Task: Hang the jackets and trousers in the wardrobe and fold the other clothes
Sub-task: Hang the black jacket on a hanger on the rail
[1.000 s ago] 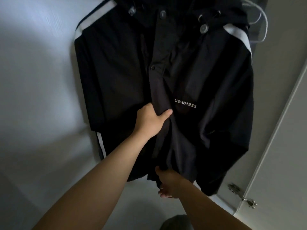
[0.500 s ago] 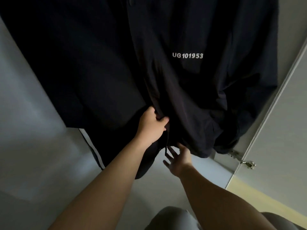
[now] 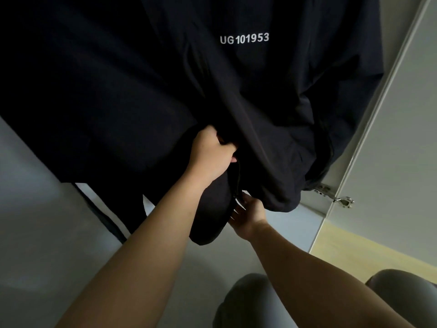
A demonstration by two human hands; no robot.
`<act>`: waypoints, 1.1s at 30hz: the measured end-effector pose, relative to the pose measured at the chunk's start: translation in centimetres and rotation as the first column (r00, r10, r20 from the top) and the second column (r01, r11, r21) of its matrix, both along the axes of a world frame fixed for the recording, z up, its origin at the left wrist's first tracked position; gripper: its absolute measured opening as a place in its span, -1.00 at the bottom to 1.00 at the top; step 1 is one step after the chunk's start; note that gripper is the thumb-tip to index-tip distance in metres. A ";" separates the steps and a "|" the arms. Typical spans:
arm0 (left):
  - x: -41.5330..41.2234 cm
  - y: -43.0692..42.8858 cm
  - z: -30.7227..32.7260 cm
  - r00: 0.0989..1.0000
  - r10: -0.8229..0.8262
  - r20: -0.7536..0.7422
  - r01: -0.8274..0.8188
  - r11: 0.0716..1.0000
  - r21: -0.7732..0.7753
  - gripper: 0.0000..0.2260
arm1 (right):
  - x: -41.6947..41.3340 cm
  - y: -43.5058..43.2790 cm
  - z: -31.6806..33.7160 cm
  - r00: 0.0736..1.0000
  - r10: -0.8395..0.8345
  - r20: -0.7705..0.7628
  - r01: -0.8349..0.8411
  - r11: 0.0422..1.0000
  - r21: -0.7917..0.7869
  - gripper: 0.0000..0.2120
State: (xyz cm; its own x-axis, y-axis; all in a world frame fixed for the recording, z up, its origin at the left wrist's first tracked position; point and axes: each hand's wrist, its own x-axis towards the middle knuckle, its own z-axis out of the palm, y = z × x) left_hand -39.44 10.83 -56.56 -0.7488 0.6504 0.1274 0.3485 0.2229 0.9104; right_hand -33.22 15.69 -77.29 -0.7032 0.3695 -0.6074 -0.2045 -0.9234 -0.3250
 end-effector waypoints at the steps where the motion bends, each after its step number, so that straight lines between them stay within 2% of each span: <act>1: 0.0 0.1 0.1 1.000 0.000 0.005 0.000 1.000 -0.001 -0.81 | 0.3 -0.1 -0.2 0.999 -0.035 -0.019 0.034 0.998 -0.055 -0.79; 3: 0.1 0.2 0.3 1.000 0.007 0.021 -0.007 1.000 -0.003 -0.83 | 0.9 -0.1 -0.5 0.997 -0.070 -0.020 0.067 0.990 -0.121 -0.77; 8: 0.5 0.8 0.4 0.997 0.008 0.076 -0.010 1.000 0.028 -0.74 | 2.0 0.3 -1.2 0.999 -0.032 -0.004 0.032 0.997 -0.073 -0.79; 15: 0.8 1.1 0.1 0.997 0.022 0.078 -0.027 0.998 0.056 -0.75 | 2.9 0.0 -1.9 0.999 0.007 -0.051 -0.011 0.996 -0.088 -0.82; 18: 1.1 1.1 0.2 0.997 0.015 0.072 -0.019 0.998 0.064 -0.75 | 2.9 0.1 -1.7 0.999 0.015 -0.047 -0.018 0.997 -0.079 -0.76; 28: 0.7 1.0 -0.2 0.997 0.037 0.063 -0.040 0.998 0.055 -0.78 | 3.9 0.2 -1.1 0.985 0.121 -0.126 -0.130 0.990 -0.061 -0.74; 33: 0.4 1.0 -0.3 0.997 0.051 0.065 -0.055 0.997 0.062 -0.77 | 3.8 -0.4 -1.5 0.976 0.113 -0.187 -0.141 0.979 -0.145 -0.76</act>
